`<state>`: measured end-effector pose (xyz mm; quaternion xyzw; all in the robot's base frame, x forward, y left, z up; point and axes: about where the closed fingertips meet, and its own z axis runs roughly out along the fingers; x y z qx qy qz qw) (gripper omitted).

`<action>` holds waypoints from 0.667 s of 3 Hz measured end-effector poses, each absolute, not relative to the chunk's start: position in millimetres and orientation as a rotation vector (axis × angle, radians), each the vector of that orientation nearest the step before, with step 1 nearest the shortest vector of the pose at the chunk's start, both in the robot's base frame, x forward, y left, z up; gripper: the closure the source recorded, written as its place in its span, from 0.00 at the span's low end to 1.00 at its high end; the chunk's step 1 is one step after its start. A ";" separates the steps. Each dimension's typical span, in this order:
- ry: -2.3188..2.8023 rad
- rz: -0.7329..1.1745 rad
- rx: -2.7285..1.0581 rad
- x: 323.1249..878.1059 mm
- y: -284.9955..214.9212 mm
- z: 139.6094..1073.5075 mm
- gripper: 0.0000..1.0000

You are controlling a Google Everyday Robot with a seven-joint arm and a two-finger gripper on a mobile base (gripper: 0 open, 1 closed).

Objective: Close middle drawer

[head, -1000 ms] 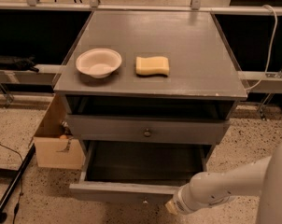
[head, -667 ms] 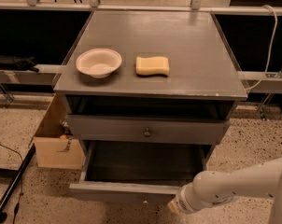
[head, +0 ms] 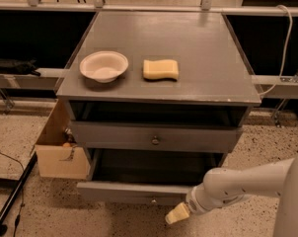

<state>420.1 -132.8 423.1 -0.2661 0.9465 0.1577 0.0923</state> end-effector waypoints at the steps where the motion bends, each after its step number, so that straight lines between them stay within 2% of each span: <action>1: 2.829 0.463 -0.759 456.4 -126.5 411.9 0.18; 2: 2.783 0.450 -0.741 496.0 -119.6 417.5 0.41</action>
Offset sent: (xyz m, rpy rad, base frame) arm 0.0277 0.0048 -0.0085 -0.0041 0.0087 -0.0169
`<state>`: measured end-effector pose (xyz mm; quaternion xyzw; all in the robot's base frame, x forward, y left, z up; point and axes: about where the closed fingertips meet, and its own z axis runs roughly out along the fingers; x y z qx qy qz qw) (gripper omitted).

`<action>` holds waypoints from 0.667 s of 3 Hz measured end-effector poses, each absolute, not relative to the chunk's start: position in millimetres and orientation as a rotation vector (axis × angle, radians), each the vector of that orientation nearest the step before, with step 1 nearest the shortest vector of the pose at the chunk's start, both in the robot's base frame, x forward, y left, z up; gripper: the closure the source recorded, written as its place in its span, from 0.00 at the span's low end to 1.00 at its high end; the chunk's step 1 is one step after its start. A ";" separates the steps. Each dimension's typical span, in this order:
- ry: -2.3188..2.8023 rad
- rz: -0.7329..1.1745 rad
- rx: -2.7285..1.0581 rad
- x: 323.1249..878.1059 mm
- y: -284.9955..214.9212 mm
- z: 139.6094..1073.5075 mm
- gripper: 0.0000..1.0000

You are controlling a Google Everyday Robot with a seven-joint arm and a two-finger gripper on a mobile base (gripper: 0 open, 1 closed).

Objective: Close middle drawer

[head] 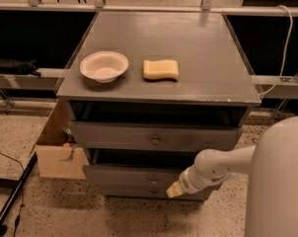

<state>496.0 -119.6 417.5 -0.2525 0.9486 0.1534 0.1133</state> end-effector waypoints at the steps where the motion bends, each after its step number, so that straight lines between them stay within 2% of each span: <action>1: 2.782 0.450 -0.741 495.8 -119.6 418.2 0.64; 2: 2.782 0.450 -0.741 495.8 -119.6 418.2 0.62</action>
Offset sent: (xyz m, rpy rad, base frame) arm -0.0003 0.0000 0.0007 0.0005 -0.0009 -0.0001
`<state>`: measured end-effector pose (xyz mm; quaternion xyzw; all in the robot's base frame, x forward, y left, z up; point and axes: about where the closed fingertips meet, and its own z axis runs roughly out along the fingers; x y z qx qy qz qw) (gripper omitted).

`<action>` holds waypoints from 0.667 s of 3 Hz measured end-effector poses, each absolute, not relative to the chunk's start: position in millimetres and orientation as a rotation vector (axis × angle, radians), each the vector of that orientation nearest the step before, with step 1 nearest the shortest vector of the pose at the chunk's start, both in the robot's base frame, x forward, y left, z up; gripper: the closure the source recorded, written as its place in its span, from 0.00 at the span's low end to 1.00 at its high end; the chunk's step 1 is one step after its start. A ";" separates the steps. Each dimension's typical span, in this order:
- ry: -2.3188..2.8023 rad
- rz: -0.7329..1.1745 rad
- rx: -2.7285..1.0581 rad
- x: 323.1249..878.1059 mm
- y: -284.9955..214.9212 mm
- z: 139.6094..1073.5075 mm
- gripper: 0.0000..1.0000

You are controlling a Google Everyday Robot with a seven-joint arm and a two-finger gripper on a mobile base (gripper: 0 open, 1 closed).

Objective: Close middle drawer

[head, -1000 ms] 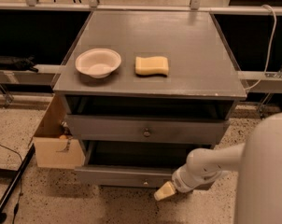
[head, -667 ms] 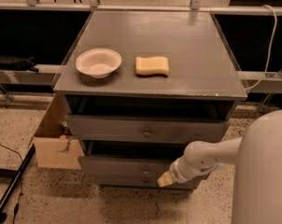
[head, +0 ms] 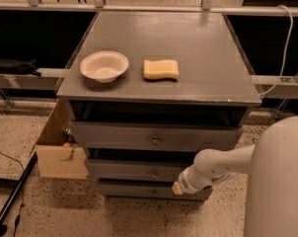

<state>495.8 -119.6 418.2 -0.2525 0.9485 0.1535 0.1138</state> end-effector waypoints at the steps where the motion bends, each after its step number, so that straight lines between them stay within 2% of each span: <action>1: 2.782 0.450 -0.741 495.7 -119.6 418.1 0.38; 2: 2.784 0.455 -0.742 493.9 -120.0 417.7 0.15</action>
Offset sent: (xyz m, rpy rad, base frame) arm -0.0057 -0.0034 0.0002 0.0074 0.0117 0.0018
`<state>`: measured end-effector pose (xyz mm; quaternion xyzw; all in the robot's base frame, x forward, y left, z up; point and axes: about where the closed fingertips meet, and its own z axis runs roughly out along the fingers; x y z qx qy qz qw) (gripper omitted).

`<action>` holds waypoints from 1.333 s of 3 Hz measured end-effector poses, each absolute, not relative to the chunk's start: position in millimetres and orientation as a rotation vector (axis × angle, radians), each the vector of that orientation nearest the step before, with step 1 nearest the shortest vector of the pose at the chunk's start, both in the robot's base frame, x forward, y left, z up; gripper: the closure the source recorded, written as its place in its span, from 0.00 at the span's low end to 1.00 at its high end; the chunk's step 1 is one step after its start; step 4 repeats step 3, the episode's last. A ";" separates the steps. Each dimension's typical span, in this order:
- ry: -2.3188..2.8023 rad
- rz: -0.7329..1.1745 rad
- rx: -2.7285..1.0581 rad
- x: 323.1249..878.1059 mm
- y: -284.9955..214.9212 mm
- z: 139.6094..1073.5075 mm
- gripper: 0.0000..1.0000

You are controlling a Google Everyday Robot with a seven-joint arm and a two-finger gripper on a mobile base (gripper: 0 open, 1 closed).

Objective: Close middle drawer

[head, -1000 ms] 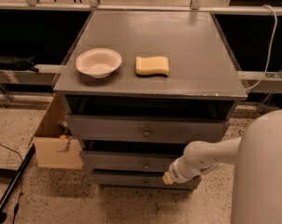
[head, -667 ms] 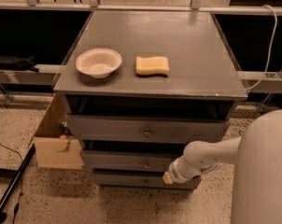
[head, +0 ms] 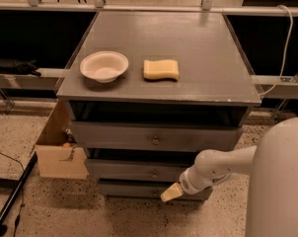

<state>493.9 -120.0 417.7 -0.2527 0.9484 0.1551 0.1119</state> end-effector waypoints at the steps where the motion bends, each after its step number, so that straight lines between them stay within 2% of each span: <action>1: 2.787 0.445 -0.718 509.0 -118.1 410.7 0.00; 2: 2.761 0.405 -0.714 538.5 -105.0 405.7 0.00; 4: 2.761 0.406 -0.715 538.5 -104.9 405.7 0.00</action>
Offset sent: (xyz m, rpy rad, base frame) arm 0.0887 0.0349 -0.0151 -0.0397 -0.0981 -0.0252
